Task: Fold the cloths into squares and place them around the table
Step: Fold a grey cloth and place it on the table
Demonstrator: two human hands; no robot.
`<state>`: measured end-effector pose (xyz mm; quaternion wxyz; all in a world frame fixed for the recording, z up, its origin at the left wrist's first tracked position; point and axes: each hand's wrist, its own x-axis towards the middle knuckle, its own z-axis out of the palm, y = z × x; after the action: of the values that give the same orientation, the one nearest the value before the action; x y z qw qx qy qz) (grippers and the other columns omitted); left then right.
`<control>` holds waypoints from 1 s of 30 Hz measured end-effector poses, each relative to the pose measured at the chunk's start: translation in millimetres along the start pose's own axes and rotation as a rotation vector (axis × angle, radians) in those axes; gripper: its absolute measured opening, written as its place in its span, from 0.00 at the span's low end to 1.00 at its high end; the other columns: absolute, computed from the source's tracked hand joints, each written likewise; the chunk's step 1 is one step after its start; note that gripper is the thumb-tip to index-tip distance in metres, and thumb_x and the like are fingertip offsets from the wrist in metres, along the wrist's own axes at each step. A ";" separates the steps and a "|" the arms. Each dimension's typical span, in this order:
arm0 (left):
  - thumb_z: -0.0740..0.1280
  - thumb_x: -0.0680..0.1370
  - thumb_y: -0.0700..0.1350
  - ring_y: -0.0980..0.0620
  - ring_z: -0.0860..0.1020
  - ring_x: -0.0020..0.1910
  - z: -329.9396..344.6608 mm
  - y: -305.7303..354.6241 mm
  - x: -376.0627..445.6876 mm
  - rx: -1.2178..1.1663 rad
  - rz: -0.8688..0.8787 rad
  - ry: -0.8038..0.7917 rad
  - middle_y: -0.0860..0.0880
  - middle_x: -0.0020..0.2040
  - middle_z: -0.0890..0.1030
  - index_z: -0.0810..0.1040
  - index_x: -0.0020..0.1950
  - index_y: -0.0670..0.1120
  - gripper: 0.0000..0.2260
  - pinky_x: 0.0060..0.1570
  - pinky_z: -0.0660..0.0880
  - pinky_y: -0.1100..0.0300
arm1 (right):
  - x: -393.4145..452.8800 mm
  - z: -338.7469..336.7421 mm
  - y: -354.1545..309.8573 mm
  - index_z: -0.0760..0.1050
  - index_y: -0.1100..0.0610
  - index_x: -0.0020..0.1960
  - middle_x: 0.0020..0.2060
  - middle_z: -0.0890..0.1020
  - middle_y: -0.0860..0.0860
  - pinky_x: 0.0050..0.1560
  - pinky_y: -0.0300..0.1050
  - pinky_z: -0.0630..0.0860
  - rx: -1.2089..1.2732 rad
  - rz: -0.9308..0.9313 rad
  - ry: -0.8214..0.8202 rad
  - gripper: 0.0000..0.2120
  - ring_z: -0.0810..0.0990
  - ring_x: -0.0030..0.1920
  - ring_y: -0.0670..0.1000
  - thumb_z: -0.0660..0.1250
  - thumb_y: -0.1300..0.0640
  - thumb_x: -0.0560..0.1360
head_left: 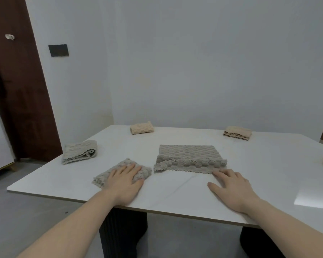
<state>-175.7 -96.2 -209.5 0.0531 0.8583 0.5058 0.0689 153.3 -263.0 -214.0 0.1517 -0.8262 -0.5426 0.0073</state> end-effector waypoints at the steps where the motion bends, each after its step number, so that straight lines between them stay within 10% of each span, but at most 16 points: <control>1: 0.50 0.84 0.63 0.52 0.49 0.83 -0.1 0.6 2.8 0.006 -0.003 -0.002 0.57 0.84 0.50 0.51 0.83 0.60 0.28 0.81 0.44 0.49 | 3.6 0.4 1.9 0.63 0.40 0.77 0.73 0.66 0.42 0.75 0.52 0.59 0.004 -0.010 0.004 0.30 0.63 0.74 0.52 0.54 0.31 0.77; 7: 0.57 0.74 0.70 0.45 0.66 0.75 -32.6 25.7 19.4 0.068 -0.088 -0.159 0.48 0.77 0.69 0.66 0.75 0.53 0.35 0.73 0.64 0.47 | 11.3 1.3 7.1 0.67 0.40 0.74 0.67 0.69 0.43 0.74 0.52 0.60 0.082 -0.034 0.049 0.29 0.65 0.70 0.51 0.57 0.32 0.76; 13: 0.63 0.77 0.56 0.47 0.70 0.67 -13.3 112.2 27.9 -0.094 0.050 0.133 0.49 0.69 0.72 0.69 0.70 0.50 0.23 0.67 0.69 0.51 | 11.9 3.2 10.2 0.68 0.43 0.74 0.72 0.68 0.45 0.74 0.50 0.60 0.139 -0.033 0.091 0.29 0.64 0.72 0.51 0.59 0.35 0.76; 23: 0.60 0.77 0.55 0.49 0.69 0.67 33.4 143.8 30.7 -0.214 0.032 0.284 0.53 0.66 0.76 0.70 0.69 0.54 0.20 0.66 0.65 0.50 | 16.3 6.1 11.4 0.73 0.45 0.70 0.60 0.74 0.46 0.67 0.49 0.67 0.194 0.008 0.151 0.23 0.70 0.63 0.52 0.62 0.42 0.76; 30: 0.61 0.79 0.49 0.53 0.71 0.60 31.2 146.7 21.0 -0.201 0.090 0.410 0.60 0.56 0.80 0.80 0.57 0.57 0.10 0.62 0.64 0.55 | 11.9 5.2 14.0 0.75 0.47 0.49 0.43 0.74 0.45 0.56 0.48 0.72 0.264 0.018 0.226 0.05 0.71 0.54 0.52 0.61 0.54 0.76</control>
<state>-33.9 -149.3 -215.3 0.0316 0.8384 0.4577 0.2942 169.9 -256.1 -220.8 0.3189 -0.7996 -0.5088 -0.0133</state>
